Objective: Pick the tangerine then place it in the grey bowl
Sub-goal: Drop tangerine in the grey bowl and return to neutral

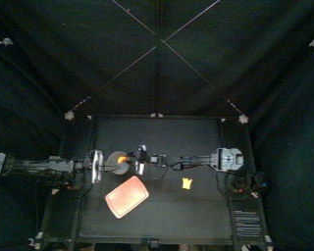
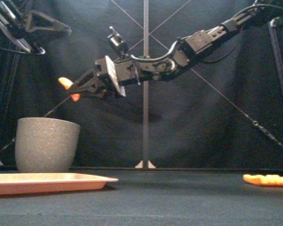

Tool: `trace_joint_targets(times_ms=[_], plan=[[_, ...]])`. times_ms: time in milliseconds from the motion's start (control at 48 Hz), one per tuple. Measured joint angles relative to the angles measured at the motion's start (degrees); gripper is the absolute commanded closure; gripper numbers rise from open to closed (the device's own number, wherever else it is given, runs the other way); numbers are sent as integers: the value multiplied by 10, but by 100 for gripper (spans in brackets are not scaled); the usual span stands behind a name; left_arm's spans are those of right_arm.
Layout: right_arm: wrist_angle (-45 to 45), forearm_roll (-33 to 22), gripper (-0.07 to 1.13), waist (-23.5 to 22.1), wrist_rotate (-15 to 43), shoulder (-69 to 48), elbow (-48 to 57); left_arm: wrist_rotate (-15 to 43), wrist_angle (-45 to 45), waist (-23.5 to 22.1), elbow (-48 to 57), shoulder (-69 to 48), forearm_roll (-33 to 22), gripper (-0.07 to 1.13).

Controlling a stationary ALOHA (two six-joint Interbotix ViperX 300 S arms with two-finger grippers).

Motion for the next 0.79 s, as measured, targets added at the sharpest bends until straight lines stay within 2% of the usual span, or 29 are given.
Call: trace_joint_targets(times_ms=[188,292,792], plan=[[-2,4,27,0,3,2,-4,0,0,0,1,-1,0,100],[-3,13,23,-1,2,2,-5,0,0,1,0,0,0,100],[-5,20,22,-1,1,2,9,0,0,1,0,0,0,100]])
